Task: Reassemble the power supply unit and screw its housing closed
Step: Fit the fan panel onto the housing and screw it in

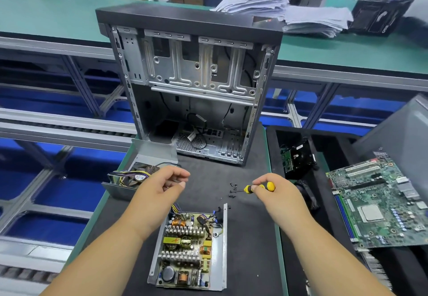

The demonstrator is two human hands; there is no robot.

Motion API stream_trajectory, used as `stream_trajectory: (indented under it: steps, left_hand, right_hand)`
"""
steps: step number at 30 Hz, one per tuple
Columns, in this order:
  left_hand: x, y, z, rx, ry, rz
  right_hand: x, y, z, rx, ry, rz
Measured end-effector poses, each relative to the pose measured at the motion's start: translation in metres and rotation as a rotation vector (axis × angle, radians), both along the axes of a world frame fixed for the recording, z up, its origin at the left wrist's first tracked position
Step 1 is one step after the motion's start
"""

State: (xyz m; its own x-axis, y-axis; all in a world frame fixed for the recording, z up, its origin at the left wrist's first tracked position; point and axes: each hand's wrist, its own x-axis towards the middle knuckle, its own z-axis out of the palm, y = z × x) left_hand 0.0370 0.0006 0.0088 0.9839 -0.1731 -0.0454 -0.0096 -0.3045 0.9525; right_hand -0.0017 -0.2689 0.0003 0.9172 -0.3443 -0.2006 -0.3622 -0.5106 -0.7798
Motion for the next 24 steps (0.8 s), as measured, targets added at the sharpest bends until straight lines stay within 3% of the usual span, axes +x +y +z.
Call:
stream_trajectory:
  steps: [9,12,18,24]
  left_hand:
    - [0.001,-0.037,0.007,-0.013,0.128,-0.04]
    - [0.0,-0.058,0.016,-0.145,0.201,-0.027]
    - [-0.002,-0.091,0.037,-0.623,0.461,0.001]
    - [-0.009,-0.101,0.046,-0.709,0.462,-0.056]
  right_hand:
    - [-0.01,-0.012,0.052,0.417,-0.241,-0.029]
    - [-0.016,-0.016,0.07,0.535,-0.323,-0.014]
    - [-0.026,-0.029,0.091,0.59,-0.398,-0.007]
    - [-0.036,-0.04,0.097,0.615,-0.417,-0.026]
